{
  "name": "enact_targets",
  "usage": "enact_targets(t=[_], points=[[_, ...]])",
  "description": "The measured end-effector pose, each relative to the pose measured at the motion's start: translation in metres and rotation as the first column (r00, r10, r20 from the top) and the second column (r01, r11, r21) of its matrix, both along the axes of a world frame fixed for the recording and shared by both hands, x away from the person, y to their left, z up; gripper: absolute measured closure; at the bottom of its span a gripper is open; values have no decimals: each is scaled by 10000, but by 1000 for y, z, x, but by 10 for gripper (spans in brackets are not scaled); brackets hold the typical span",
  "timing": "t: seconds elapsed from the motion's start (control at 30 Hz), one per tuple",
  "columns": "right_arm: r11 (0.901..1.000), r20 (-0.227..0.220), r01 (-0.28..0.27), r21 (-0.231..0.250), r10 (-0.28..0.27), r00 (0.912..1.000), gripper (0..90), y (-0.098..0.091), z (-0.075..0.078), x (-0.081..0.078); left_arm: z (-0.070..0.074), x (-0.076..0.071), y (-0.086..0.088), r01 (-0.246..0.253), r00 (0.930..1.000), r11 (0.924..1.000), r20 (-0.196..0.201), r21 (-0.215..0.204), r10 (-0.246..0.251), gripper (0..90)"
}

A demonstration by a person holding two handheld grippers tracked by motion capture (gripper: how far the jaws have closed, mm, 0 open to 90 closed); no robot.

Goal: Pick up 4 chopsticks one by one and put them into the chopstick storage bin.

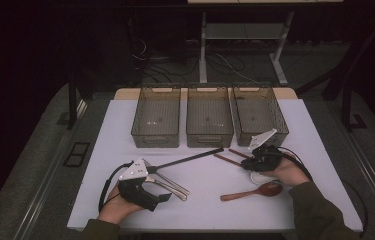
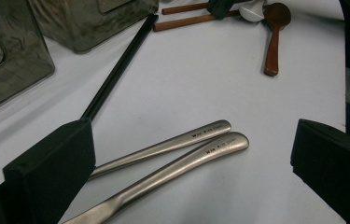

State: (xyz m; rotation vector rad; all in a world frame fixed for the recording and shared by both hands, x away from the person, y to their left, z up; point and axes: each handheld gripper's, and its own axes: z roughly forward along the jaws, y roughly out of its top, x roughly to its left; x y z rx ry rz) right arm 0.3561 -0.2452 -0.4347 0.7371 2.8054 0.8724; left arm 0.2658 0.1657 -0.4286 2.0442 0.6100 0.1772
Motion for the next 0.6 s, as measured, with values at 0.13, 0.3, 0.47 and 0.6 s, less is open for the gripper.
enact_targets(t=[0.13,0.3,0.47,0.6], points=[[9991,-73,384,183,-383,9992,836,-12,2,0,0,0,0,-17,10000,10000,7,-10,17,0],[9978,-136,613,246,-609,9980,836,-28,4,-4,0,0,1,-15,10000,10000,7,-9,15,0],[9984,-239,573,18,-572,9981,831,-35,0,-8,0,0,1,-16,10000,10000,8,-4,16,0],[9958,32,793,467,-795,9968,772,-41,7,-9,1,0,1,-19,10000,10000,7,0,19,0]])
